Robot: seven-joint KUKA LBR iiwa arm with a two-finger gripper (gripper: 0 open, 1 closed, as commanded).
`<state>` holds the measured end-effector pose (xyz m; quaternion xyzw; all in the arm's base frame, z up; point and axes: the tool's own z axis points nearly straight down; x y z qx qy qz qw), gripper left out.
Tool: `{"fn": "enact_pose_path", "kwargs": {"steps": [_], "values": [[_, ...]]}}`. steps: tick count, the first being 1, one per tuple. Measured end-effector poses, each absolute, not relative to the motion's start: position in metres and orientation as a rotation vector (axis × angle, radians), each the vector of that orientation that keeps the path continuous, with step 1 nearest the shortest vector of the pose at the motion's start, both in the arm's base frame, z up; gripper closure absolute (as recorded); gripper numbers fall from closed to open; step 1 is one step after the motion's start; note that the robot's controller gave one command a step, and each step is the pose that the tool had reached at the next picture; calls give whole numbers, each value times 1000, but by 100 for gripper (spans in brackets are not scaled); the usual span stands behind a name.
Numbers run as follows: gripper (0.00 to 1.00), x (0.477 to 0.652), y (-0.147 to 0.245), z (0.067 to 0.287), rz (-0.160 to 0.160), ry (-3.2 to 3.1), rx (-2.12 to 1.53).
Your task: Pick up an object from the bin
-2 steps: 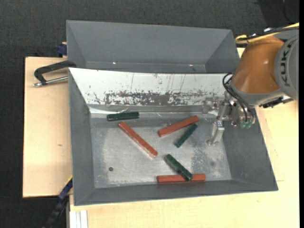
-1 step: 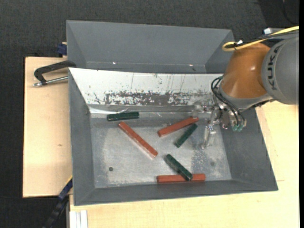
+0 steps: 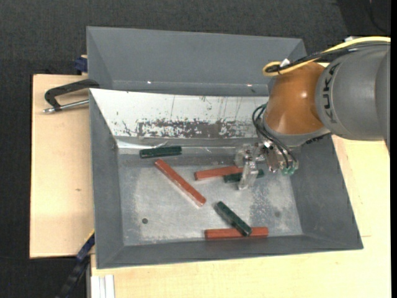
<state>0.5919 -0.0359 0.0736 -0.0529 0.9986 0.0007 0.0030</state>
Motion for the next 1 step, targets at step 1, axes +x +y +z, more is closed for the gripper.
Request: {"fn": "enact_pose_path", "kwargs": {"steps": [1], "values": [[100, 592, -36, 74, 2, 3131, -166]]}}
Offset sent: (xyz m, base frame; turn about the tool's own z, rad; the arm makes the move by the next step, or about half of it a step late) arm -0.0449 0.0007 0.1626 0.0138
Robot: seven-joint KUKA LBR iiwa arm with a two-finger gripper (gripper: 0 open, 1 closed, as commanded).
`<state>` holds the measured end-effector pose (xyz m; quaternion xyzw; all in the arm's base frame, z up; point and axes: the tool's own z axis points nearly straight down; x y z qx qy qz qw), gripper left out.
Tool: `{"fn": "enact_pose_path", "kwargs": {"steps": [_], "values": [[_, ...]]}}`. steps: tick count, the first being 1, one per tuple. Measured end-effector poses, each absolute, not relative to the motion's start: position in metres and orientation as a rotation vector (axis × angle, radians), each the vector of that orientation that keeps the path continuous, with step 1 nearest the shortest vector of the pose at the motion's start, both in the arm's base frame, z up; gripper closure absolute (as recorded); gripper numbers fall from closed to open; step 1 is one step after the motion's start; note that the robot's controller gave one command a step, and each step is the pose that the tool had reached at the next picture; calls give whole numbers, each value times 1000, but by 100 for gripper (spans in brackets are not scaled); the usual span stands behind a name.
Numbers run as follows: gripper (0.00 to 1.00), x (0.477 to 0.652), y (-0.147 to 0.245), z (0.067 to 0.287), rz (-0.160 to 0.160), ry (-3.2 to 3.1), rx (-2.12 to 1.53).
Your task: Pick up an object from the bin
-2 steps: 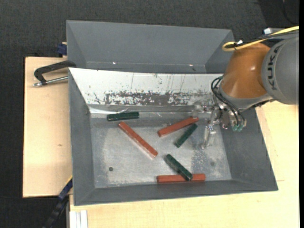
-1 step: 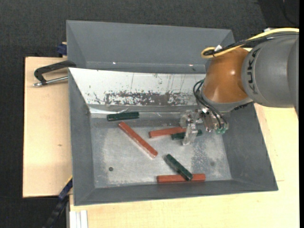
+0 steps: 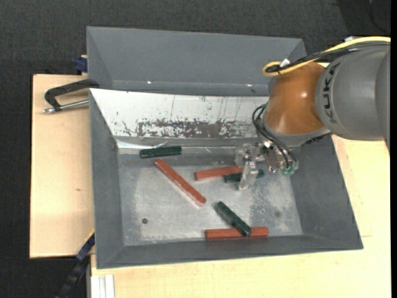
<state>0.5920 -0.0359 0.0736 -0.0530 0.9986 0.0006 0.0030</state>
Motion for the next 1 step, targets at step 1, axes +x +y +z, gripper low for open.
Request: {"fn": "enact_pose_path", "kwargs": {"steps": [1], "values": [[100, 549, -34, 239, 0, 3129, -146]]}}
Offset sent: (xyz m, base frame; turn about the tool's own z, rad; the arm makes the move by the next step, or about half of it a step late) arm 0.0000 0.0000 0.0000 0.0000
